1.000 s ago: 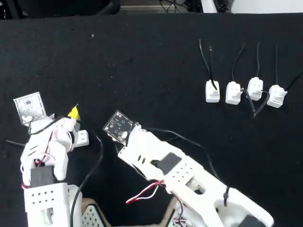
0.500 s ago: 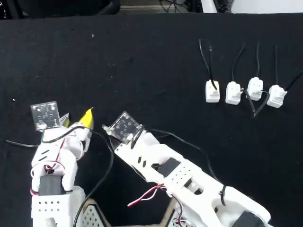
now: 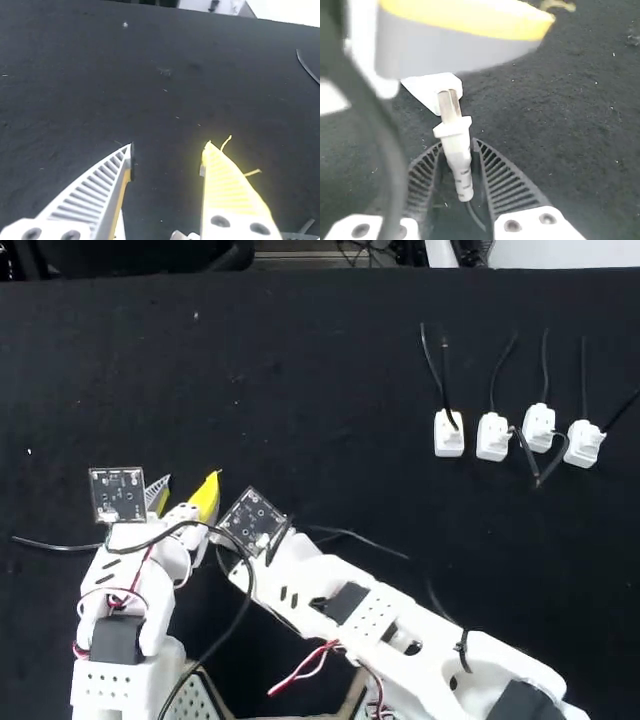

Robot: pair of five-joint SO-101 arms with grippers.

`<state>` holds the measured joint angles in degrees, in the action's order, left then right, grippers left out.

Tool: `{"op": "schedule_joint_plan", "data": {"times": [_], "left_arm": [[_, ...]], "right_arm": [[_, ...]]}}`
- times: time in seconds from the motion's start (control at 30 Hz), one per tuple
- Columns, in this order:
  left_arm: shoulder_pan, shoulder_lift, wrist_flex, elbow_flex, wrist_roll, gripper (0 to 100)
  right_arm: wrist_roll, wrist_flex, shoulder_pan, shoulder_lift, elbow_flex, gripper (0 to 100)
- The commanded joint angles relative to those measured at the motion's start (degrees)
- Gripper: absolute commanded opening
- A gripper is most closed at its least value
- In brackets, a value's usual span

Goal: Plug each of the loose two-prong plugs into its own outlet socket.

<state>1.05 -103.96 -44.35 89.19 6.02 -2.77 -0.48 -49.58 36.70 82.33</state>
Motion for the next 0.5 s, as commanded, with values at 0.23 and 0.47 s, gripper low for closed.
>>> {"op": "schedule_joint_plan", "data": {"times": [0.23,0.47], "left_arm": [[-1.63,-0.35,0.35,3.56,-3.16,23],[-1.63,-0.44,2.64,5.67,-3.96,23]], "right_arm": [[0.53,-0.97,-0.88,9.71,0.92,1.1],[0.53,-0.97,-0.88,24.04,7.52,1.1]]}}
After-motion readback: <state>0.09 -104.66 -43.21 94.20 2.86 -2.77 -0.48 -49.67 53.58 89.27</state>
